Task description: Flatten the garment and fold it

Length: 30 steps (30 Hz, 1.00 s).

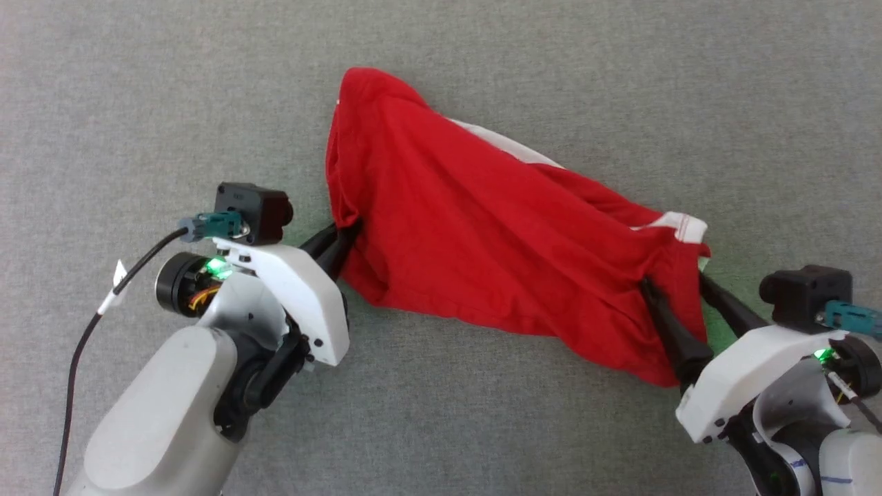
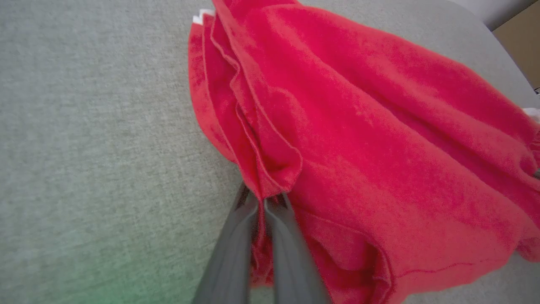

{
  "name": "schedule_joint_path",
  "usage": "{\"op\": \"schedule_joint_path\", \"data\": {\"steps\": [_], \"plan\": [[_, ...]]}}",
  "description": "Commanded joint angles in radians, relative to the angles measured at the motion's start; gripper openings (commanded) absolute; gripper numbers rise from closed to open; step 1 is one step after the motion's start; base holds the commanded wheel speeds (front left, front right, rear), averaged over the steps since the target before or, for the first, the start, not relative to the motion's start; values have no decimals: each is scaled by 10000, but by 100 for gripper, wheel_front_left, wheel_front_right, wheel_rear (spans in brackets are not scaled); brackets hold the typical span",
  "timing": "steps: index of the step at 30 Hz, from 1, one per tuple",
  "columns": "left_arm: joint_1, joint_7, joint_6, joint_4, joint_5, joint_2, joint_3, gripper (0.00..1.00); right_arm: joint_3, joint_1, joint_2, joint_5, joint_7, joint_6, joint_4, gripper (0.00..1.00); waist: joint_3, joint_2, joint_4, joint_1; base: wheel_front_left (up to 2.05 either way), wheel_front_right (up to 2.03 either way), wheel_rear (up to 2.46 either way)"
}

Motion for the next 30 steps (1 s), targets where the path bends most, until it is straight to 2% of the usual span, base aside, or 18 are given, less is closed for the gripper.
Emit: {"op": "schedule_joint_path", "data": {"steps": [1,4,5,6,7,8,21,30], "plan": [[13,33,-96,97,45,-82,-155,0,41,195,20,-5,310,-9,51,100,68,0,73,0,0,0,0],[-25,20,-117,88,24,-99,-170,0,118,250,20,57,606,-9,42,100,162,0,119,0,0,0,0],[-36,11,-124,92,18,-106,-176,0,106,259,20,107,650,-9,38,92,184,0,132,0,0,0,0],[-50,5,-131,94,15,-114,-184,0,88,265,20,128,688,-9,30,45,208,0,150,0,0,0,0],[-64,-2,-139,97,14,-121,-193,0,77,265,20,137,716,-9,16,17,230,0,167,0,0,0,0],[-75,-9,-145,102,7,-130,-198,0,57,255,20,168,710,-9,-2,0,245,0,182,0,0,0,0],[255,-388,-56,-11,-322,-179,73,0,169,63,20,193,380,-9,-191,0,-91,0,287,0,0,0,0],[1622,-588,363,-775,-1022,-83,538,0,-112,405,20,214,822,-9,-356,0,-899,0,558,0,0,0,0]]}}
